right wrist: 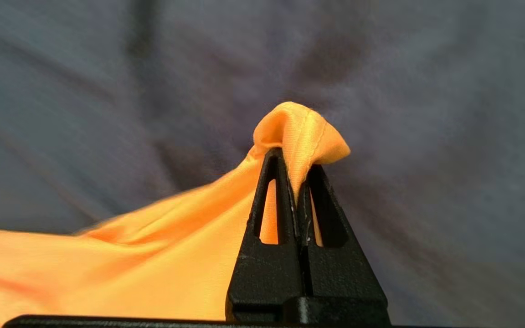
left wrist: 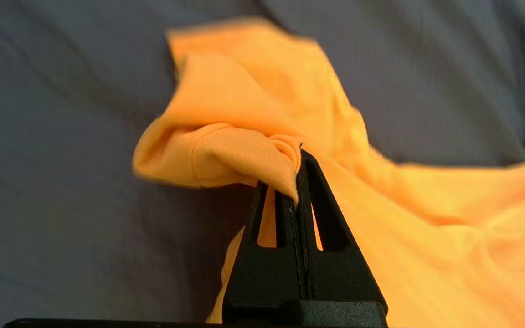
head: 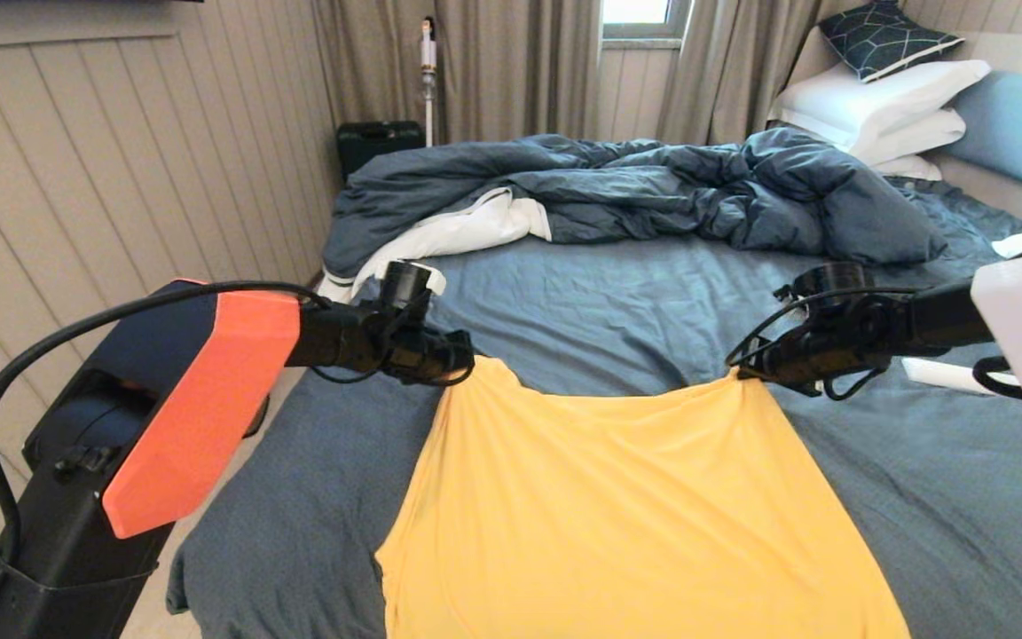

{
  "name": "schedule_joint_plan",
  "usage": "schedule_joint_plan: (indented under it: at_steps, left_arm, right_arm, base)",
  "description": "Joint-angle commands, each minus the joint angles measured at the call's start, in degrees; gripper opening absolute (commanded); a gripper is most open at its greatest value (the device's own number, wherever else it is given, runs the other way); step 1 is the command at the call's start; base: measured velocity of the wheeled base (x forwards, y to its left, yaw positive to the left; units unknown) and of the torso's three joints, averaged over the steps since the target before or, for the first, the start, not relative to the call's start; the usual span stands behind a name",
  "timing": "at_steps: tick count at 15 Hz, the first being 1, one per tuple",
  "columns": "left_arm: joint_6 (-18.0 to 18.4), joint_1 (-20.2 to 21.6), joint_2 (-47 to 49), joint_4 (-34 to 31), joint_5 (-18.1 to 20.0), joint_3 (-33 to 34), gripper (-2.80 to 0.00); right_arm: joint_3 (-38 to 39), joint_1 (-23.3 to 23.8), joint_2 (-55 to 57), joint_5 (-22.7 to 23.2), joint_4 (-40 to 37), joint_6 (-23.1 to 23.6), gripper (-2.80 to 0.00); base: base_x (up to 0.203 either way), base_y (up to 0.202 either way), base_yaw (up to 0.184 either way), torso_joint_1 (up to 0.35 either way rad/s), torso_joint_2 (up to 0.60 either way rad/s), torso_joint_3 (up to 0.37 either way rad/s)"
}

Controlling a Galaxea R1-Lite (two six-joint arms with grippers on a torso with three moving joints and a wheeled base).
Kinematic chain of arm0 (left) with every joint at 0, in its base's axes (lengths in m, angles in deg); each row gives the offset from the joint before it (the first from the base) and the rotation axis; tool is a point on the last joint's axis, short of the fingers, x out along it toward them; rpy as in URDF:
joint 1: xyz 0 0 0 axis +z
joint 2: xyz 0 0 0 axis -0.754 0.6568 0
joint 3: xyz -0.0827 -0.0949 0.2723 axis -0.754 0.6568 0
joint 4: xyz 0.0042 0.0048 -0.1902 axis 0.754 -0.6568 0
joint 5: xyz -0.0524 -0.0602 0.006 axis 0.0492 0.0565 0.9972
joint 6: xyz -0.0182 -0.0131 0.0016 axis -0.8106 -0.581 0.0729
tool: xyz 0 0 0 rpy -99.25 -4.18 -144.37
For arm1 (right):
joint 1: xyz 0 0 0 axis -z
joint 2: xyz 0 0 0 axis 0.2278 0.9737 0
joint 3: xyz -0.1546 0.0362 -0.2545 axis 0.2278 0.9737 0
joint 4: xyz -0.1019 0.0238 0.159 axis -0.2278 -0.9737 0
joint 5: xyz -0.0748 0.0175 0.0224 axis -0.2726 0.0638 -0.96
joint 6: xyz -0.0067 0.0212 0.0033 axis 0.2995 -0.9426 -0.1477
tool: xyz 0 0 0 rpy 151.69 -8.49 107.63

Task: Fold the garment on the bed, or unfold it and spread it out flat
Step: Unford the yellow T-shirt

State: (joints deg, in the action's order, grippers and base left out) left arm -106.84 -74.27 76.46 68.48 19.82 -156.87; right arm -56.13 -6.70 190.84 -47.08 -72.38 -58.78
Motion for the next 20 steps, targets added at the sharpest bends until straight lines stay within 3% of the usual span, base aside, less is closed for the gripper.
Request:
schedule_joint_plan:
  at_steps: [1,9,12,15,17,20]
  left_arm:
    - [0.8,0.7,0.1,1.3,-0.2,-0.1,-2.80]
    - [4.3,5.7,1.2,11.6,0.3,-1.0,-2.80]
    - [5.2,6.5,1.4,13.3,1.2,-1.1,-2.80]
    - [7.9,7.4,2.8,16.5,2.7,-1.3,-2.80]
    - [8.4,7.6,3.0,16.9,3.2,-1.4,-2.80]
    - [9.0,9.3,4.3,18.9,7.0,-1.5,-2.80]
  right_arm:
    - [-1.6,-0.3,-0.1,-0.5,-0.3,-0.1,-2.80]
    - [-13.9,-1.4,6.5,-6.6,-0.2,-1.0,-2.80]
    - [-14.1,-2.3,7.0,-7.6,1.5,-1.1,-2.80]
    - [-14.3,-3.4,9.2,-13.3,8.4,-0.7,-2.80]
    - [-14.4,-3.4,9.3,-13.5,8.8,-0.6,-2.80]
    - [-14.4,-3.7,10.5,-13.5,11.5,0.4,-2.80]
  base:
    - [0.000,0.000,0.000,0.000,0.00,0.000]
    - [0.000,0.000,0.000,0.000,0.00,0.000]
    - [0.000,0.000,0.000,0.000,0.00,0.000]
    - [0.000,0.000,0.000,0.000,0.00,0.000]
    - [0.000,0.000,0.000,0.000,0.00,0.000]
    - [0.000,0.000,0.000,0.000,0.00,0.000]
